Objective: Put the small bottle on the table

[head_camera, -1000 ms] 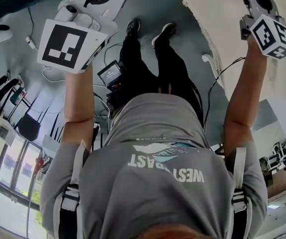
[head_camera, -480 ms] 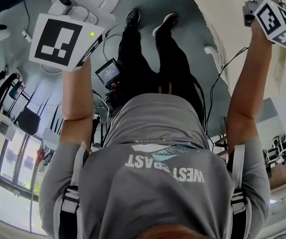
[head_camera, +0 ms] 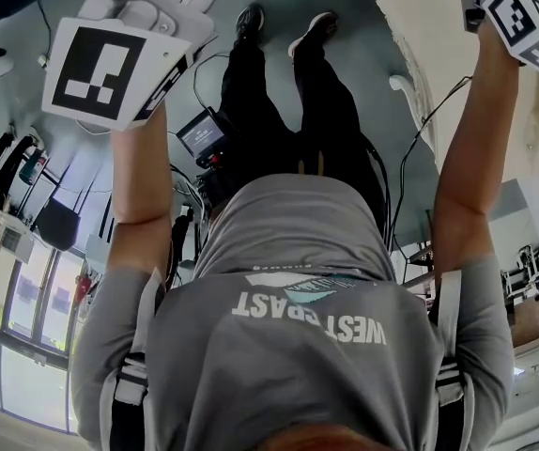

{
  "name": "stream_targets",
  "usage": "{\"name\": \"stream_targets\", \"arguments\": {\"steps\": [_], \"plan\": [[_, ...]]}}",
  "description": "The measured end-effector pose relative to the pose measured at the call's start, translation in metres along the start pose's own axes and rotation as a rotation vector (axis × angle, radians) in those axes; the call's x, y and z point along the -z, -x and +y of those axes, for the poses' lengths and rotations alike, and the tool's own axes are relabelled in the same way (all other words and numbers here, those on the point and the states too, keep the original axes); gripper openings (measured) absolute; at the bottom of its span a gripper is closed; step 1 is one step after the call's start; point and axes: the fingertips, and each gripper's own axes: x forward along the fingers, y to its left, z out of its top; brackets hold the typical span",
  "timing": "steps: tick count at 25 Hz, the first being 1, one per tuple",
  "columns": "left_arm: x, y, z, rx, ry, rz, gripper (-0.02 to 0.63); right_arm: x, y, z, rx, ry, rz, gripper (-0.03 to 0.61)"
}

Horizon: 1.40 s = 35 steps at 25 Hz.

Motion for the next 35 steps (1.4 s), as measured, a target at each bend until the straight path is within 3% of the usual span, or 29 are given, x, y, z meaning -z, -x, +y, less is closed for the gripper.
{"name": "stream_targets", "arguments": {"steps": [26, 35], "plan": [[-0.002, -0.003, -0.006, 0.017, -0.012, -0.006, 0.003, 0.027, -0.006, -0.002, 0.019, 0.018, 0.037, 0.138], [-0.028, 0.005, -0.020, 0.024, -0.032, -0.016, 0.003, 0.028, 0.015, -0.002, 0.027, -0.010, 0.066, 0.150]]}}
